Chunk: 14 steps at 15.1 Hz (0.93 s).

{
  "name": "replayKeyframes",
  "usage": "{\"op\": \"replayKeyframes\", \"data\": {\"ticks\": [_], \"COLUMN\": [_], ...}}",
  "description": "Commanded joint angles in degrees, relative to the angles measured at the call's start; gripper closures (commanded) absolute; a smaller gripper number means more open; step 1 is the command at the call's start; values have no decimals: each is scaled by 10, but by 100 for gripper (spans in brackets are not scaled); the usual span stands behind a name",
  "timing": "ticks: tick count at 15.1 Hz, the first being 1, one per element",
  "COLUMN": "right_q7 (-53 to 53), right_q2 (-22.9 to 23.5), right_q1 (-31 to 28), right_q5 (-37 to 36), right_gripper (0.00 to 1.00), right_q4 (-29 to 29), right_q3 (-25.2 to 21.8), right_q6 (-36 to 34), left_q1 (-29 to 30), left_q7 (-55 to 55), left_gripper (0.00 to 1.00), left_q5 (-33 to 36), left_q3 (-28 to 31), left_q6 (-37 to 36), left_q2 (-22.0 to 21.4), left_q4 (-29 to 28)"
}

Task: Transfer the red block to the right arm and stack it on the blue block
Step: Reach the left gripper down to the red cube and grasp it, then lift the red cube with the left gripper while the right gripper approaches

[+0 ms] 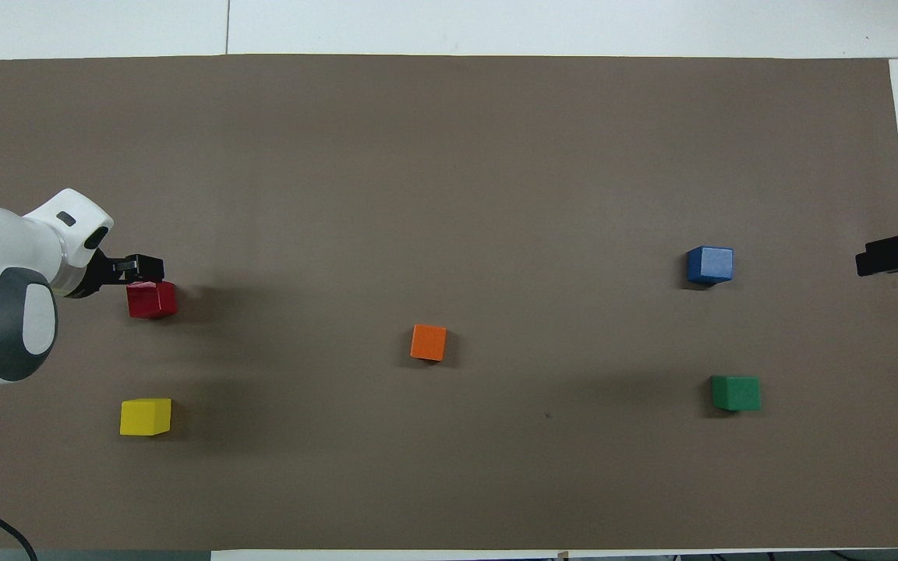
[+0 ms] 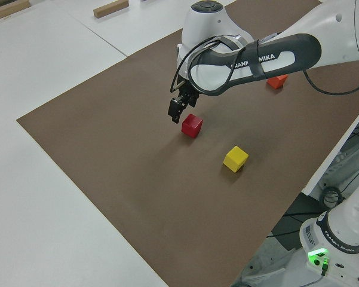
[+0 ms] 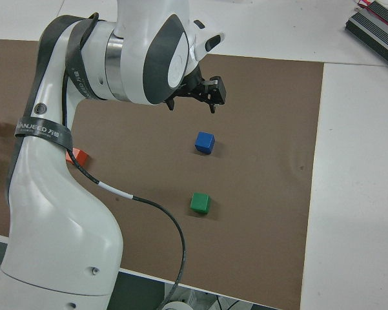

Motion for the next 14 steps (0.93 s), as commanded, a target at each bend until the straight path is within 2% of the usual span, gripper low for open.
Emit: {"op": "replayKeyframes", "data": {"ticks": [1, 6, 7, 8, 9, 11, 13, 14], "right_q7": [-4, -4, -4, -4, -4, -4, -4, -4], "right_q2": [-7, -16, -16, -16, -16, -16, -16, -17], "right_q1": [-10, -10, -10, -10, -10, -13, -14, -14], "right_q5": [9, 9, 9, 9, 9, 9, 9, 9], "right_gripper": [0, 0, 0, 0, 0, 0, 0, 0], "right_q4": [-6, -24, -24, -24, -24, -24, -24, -24], "right_q3": [4, 4, 4, 4, 4, 4, 4, 4], "right_q6": [-9, -9, -8, -7, -8, -9, -8, -9], "left_q1": [-2, -3, -3, -3, -3, -4, -25, -35], "left_q7": [-44, -52, -53, -58, -63, -66, -112, -152], "left_gripper": [0, 0, 21, 64, 100, 100, 100, 100], "left_q5": [13, 13, 13, 13, 13, 13, -6, -44], "left_q3": [0, 0, 0, 0, -1, -4, -4, -4], "left_q6": [63, 79, 74, 65, 51, -5, -97, -151], "left_q2": [-26, -18, -18, -19, -19, -20, -21, -20], "left_q4": [-67, -87, -87, -86, -84, -63, 1, 46]}}
